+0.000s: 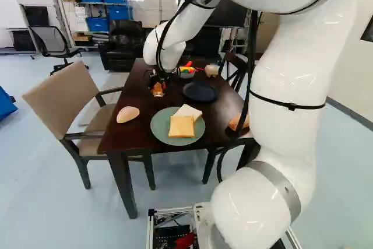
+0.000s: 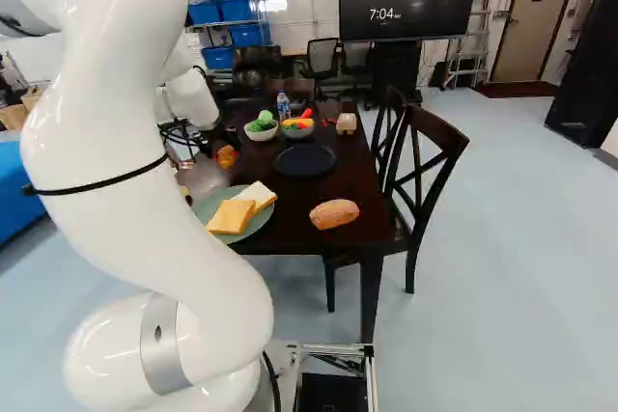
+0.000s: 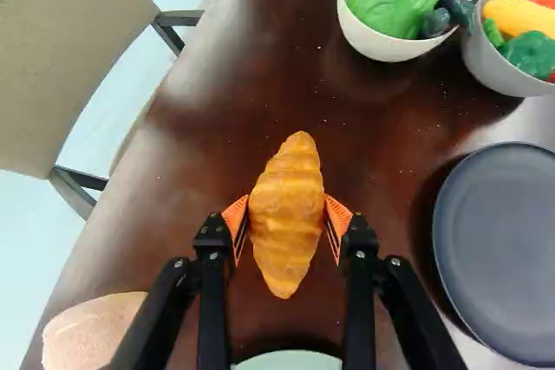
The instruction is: Move the croissant to the empty plate
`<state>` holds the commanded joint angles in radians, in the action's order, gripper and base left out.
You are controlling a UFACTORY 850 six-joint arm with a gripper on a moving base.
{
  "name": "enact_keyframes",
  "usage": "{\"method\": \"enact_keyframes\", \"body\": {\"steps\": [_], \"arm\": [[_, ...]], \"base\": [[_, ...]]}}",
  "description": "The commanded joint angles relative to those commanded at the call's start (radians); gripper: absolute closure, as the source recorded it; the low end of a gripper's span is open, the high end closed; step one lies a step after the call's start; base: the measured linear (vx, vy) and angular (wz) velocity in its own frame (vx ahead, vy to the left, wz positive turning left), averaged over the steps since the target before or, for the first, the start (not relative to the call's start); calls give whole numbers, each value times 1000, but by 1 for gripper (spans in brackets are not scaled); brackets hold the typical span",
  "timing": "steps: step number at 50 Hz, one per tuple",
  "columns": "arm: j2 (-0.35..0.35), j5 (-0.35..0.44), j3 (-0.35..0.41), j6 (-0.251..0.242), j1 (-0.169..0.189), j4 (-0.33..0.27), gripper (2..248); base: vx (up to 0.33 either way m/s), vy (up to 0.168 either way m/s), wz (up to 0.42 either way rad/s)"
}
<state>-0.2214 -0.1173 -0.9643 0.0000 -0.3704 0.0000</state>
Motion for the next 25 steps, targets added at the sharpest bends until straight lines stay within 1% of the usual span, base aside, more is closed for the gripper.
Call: {"method": "enact_keyframes", "body": {"steps": [9, 25], "arm": [[36, -14, 17, 0, 25, 0, 114], [90, -14, 35, 0, 78, 0, 114]], "base": [[0, 0, 0], [0, 0, 0]]}}
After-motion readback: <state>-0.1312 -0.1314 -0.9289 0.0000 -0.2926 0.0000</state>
